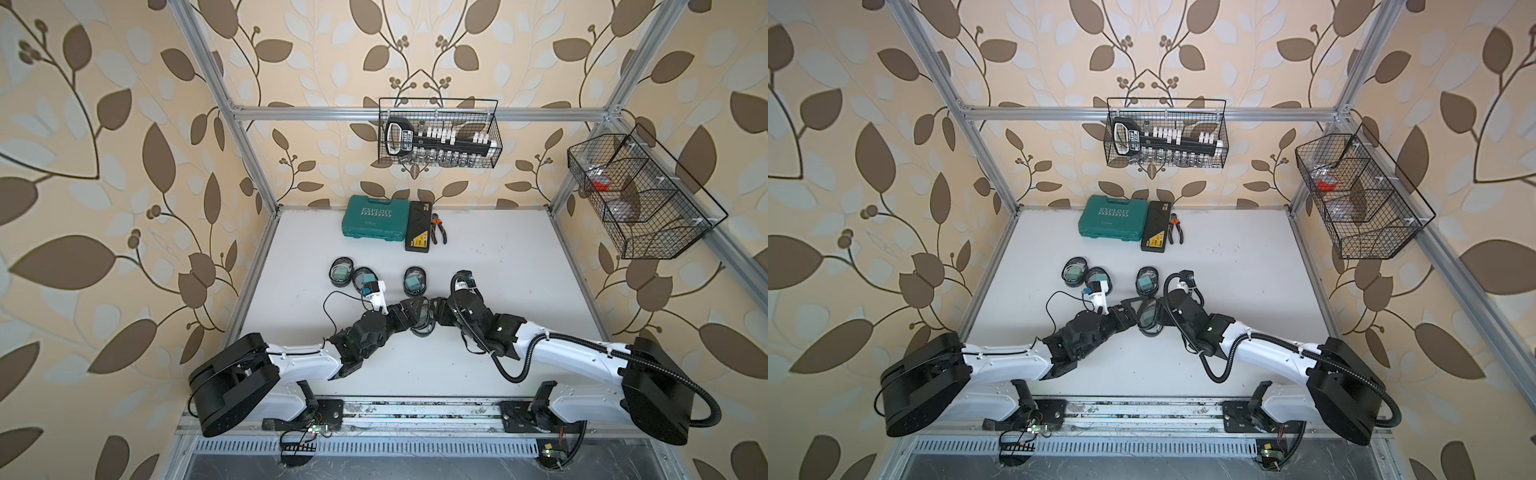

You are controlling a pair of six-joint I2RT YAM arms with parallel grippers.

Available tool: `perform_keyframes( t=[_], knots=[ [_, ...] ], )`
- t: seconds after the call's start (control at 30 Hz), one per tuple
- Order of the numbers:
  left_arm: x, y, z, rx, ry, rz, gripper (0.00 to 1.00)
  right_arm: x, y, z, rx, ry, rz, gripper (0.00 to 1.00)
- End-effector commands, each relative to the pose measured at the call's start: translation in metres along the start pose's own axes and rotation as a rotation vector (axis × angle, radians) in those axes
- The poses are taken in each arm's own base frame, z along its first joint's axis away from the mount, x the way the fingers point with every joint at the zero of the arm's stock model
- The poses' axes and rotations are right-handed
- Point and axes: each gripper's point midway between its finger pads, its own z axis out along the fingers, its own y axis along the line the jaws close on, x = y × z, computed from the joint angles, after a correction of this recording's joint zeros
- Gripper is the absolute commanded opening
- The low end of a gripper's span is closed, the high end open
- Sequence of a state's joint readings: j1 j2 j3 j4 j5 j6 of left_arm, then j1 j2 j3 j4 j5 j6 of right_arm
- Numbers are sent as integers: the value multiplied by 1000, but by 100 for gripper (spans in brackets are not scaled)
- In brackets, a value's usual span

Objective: Pack away charging kits
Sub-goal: Close the storage bag at the center of the board.

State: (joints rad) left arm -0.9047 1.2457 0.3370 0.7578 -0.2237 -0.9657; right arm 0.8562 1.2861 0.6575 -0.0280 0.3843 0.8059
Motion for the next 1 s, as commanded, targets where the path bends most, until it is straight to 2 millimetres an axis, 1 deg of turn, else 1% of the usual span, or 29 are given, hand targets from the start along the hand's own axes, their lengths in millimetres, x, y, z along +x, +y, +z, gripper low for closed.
perform_keyframes(
  t=[0.0,0.1,0.17,0.3,0.37,0.43,0.53,0.6,0.8,0.87,0.9,0.97],
  knots=[
    [0,18,-12,-99,3,68,99,1,6,4,7,32,-30,65],
    [-5,28,-18,-181,6,91,99,9,15,15,15,79,-49,64],
    [-4,30,-19,-196,16,108,99,18,20,23,26,111,-69,62],
    [1,40,-15,-224,38,113,99,30,27,32,47,138,-93,54],
    [5,44,-11,-234,55,112,99,33,23,35,62,147,-84,48],
    [9,45,-5,-239,83,113,99,37,18,36,83,151,-75,38],
    [17,45,5,-234,117,114,99,40,10,35,101,152,-65,19],
    [21,46,10,-236,135,115,99,43,6,33,112,159,-61,11],
    [30,54,26,-261,182,94,98,52,-13,27,134,153,-34,0],
    [31,55,29,-252,189,77,98,54,-17,25,135,152,-34,0],
    [34,61,32,-261,201,71,98,56,-19,24,138,154,-35,0],
    [37,65,36,-258,220,59,97,59,-24,23,145,153,-3,0]
  ],
)
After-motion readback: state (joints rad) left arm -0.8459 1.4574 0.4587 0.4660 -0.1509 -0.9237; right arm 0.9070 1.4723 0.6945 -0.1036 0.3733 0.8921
